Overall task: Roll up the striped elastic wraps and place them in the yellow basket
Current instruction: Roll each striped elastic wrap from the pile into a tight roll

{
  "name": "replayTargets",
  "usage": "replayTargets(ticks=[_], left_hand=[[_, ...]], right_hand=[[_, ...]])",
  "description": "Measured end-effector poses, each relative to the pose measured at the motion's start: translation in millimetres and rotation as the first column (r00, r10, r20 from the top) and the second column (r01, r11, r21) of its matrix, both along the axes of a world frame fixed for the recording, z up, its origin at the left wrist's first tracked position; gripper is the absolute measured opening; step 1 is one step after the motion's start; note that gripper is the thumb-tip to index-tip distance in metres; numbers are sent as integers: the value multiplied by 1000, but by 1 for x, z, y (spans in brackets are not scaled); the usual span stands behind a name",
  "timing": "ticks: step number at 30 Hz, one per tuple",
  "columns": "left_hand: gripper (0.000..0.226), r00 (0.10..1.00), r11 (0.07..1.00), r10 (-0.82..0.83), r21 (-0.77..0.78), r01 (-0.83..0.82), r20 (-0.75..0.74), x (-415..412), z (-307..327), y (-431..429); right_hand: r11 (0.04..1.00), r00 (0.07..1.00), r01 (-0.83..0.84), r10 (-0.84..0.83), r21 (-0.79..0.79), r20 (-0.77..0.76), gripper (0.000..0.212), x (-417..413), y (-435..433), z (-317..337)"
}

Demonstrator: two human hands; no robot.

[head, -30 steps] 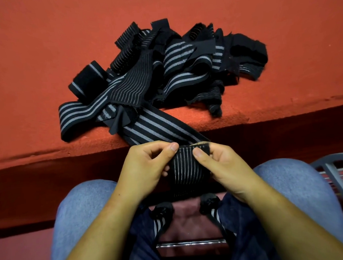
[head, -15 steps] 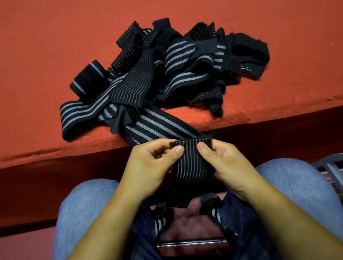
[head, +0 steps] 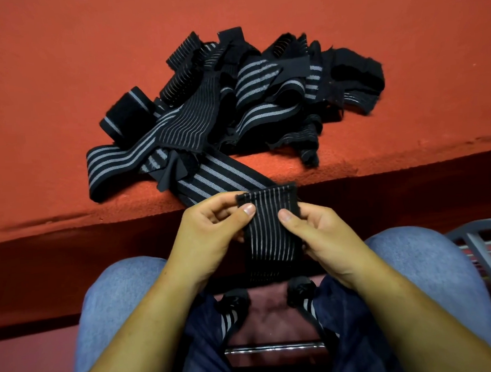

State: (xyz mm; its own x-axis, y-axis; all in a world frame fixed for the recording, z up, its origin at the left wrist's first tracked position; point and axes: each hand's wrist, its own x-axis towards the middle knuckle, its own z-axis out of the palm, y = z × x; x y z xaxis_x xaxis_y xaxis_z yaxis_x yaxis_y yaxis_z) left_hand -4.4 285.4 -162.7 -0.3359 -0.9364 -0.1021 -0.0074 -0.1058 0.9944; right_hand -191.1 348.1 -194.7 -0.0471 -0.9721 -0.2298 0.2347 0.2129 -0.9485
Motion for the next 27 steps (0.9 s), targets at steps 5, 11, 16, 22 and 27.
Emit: replayTargets(ticks=[5,11,16,22,27], left_hand=[[22,1000,1000,-9,-14,9,8,1,3,2],[33,995,993,-92,-64,94,37,4,5,2],[29,980,973,-155,-151,172,121,5,6,4],[15,983,963,-111,-228,143,146,2,9,8],[19,985,960,-67,-257,107,159,2,3,4]], right_hand=[[1000,1000,20,-20,2,-12,38,-1,1,0],[998,996,65,-66,18,68,38,-2,0,1],[998,972,39,-48,43,232,40,-3,-1,7],[995,949,61,-81,77,305,32,0,-1,11],[997,961,20,-40,75,274,55,0,0,13]])
